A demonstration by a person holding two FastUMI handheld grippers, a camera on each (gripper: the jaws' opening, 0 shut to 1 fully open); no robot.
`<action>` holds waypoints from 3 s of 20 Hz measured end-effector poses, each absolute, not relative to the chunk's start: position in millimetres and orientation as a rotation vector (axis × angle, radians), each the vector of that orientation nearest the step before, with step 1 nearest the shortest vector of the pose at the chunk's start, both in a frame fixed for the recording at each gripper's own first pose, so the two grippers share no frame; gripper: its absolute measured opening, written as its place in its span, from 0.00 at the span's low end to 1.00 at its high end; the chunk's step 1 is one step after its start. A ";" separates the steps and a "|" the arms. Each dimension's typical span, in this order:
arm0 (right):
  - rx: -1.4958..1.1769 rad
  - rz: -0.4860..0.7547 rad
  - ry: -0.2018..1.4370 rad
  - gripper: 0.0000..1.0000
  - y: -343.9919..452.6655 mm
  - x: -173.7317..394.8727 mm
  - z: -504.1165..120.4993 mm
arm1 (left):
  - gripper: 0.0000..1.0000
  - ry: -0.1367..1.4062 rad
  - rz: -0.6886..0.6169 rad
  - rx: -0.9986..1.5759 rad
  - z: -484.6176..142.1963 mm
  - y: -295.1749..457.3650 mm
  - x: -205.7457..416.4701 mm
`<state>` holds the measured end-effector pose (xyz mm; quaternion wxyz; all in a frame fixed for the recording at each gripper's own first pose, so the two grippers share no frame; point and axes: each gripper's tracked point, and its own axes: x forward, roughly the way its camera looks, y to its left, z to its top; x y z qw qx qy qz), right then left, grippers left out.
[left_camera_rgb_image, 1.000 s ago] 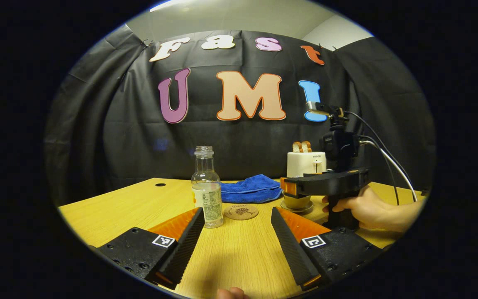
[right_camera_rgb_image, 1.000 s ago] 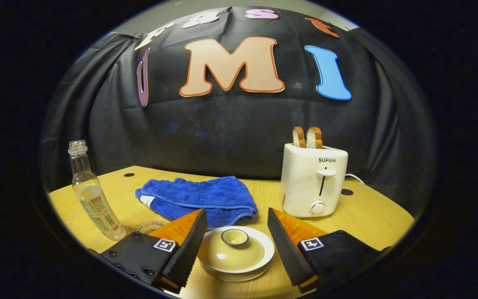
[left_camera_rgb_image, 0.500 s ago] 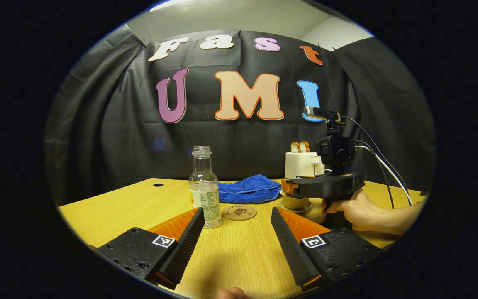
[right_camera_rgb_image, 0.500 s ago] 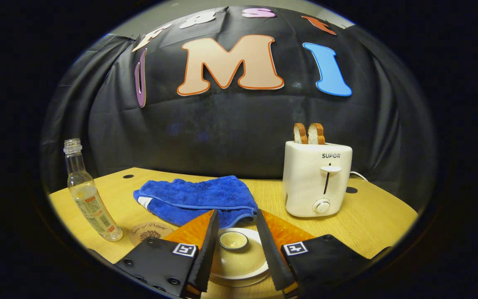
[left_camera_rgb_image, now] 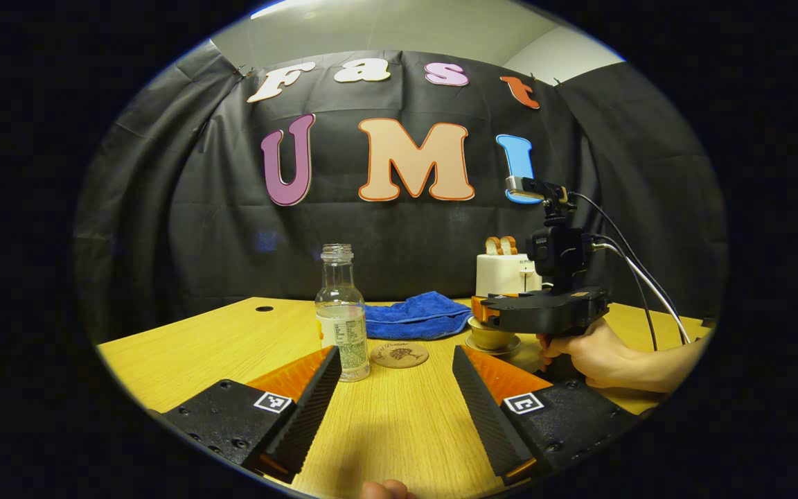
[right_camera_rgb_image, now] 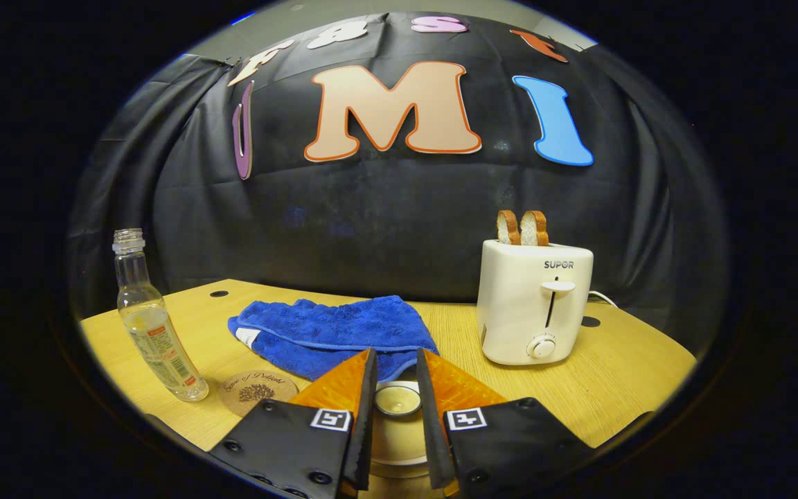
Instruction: Open the teacup lid with one hand, grasp the water bottle and pour water into the teacup with the other hand; after pouring, place the water bottle on the coaster and then close the teacup lid.
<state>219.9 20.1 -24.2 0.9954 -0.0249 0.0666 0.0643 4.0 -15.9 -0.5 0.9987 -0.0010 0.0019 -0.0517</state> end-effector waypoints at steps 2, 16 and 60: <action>-0.090 0.139 0.098 0.36 25.2 217.2 -19.1 | 0.95 0.004 -0.103 -0.002 -0.2 -16.5 4.2; -0.107 0.171 0.014 0.29 2.1 154.4 21.0 | 0.95 0.002 -0.097 -0.002 -1.2 -13.8 5.0; 0.007 0.128 0.009 0.29 -61.0 73.0 1.6 | 0.93 0.001 -0.087 0.139 -5.5 39.6 165.2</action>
